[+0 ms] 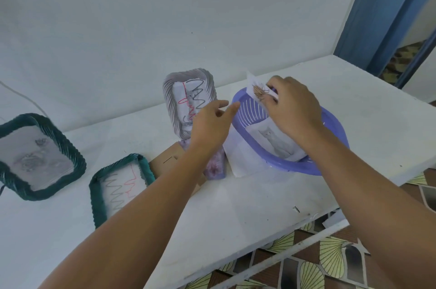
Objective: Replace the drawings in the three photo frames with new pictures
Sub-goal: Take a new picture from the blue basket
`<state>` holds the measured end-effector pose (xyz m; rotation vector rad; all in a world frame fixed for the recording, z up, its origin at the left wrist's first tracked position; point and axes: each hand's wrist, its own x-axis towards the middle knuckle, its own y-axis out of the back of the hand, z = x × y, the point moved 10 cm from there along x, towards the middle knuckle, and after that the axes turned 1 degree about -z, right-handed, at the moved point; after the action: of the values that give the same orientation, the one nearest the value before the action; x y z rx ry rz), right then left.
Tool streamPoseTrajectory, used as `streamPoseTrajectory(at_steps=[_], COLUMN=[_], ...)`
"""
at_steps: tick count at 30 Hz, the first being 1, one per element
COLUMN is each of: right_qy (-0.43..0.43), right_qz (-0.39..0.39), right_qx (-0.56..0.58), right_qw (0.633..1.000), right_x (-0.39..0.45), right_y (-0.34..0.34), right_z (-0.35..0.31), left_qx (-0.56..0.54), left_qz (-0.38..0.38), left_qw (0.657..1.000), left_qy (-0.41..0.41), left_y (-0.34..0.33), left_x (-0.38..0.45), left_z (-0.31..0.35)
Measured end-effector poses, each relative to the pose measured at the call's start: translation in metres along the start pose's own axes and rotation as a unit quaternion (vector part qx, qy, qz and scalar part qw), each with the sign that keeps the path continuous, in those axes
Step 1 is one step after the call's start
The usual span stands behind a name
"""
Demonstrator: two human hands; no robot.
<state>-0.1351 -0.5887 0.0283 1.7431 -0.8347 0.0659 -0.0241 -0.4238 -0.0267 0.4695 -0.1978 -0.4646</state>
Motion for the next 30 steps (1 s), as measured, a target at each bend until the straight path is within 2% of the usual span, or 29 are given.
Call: streamPoseTrajectory(at_steps=[2,7,12,15,18,20,22,27,29,30], right_qy=[0.036,0.122,0.198,0.175,0.108,0.075,0.032,-0.027,-0.031,-0.032], right_qz=[0.028,0.043,-0.033,-0.093,-0.198,-0.293,-0.382,-0.463,-0.463,-0.449], right_qx=[-0.003,-0.014,0.018,0.125,0.287,0.325,0.37,0.484,0.503,0.5], right_qw=[0.999,0.991,0.979,0.972,0.931,0.896,0.846,0.742,0.729,0.74], right_x=[-0.005,-0.025,-0.041,-0.05,-0.056,-0.062,-0.075,-0.101,-0.106,-0.105], right_y=[0.01,0.002,-0.041,-0.062,-0.089,-0.114,-0.142,-0.188,-0.195,-0.197], right_z=[-0.032,-0.105,-0.155,-0.171,-0.18,-0.192,-0.206,-0.24,-0.247,-0.246], left_qx=[-0.059,-0.177,-0.219,-0.19,-0.204,-0.219,-0.24,-0.255,-0.232,-0.207], left_qz=[0.013,0.025,0.076,0.112,0.106,0.086,0.061,0.033,0.037,0.048], left_qw=[0.998,0.981,0.968,0.967,0.959,0.954,0.946,0.937,0.943,0.947], left_qy=[-0.003,0.074,0.095,0.129,0.166,0.187,0.211,0.237,0.237,0.239], left_y=[0.017,0.06,0.111,0.148,0.178,0.192,0.201,0.222,0.229,0.233], left_x=[-0.006,-0.028,-0.043,-0.054,-0.067,-0.076,-0.085,-0.108,-0.115,-0.119], left_z=[0.008,-0.001,-0.03,-0.062,-0.097,-0.119,-0.136,-0.167,-0.178,-0.183])
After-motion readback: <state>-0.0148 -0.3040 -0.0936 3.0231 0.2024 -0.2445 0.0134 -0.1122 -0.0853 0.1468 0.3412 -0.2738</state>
